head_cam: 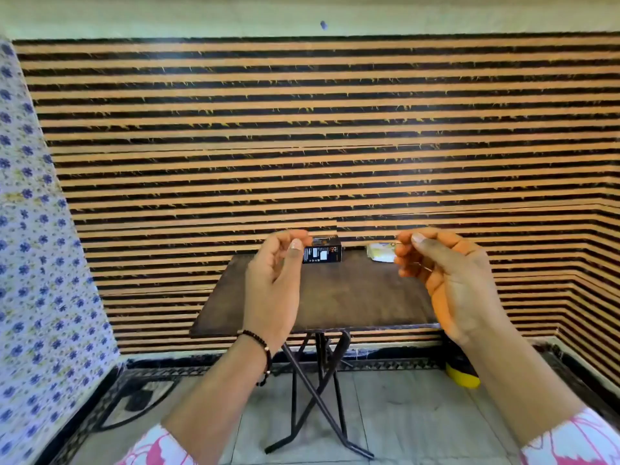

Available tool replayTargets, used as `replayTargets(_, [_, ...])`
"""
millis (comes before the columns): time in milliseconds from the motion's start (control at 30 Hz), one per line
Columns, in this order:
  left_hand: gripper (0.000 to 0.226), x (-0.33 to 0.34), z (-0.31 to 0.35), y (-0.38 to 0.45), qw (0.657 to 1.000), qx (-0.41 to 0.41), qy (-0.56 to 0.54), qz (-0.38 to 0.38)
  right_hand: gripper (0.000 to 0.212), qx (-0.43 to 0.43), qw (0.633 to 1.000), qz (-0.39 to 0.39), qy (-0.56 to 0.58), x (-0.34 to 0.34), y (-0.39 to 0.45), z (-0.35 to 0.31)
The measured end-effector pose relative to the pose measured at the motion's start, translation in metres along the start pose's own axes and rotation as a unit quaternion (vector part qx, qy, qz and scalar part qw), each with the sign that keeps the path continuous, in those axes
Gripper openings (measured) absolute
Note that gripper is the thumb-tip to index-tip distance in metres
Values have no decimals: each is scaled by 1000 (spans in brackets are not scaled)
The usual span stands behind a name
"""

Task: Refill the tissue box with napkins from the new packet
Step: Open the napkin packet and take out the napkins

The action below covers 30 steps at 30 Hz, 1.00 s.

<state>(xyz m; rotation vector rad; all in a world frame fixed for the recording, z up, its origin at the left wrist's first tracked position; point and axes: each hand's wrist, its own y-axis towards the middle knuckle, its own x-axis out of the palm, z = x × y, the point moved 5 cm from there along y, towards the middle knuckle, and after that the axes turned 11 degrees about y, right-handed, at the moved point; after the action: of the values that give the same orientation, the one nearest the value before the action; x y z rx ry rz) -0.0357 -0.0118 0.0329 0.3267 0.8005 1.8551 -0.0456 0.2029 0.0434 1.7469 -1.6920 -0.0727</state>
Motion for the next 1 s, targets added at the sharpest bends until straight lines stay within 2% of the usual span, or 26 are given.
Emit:
replayTargets(433, [22,132,-115,57,995,-98,-13,3,21,112,991,68,22,-107,106,108])
replayTargets(667, [19,187,-170,83,990,-138,-7,-22,23,158,982,100,0,-149,154,153])
replayTargets(1000, [19,263,-272,177,984,-169,-17,-50,23,175,974,138,-26,-186,255,230])
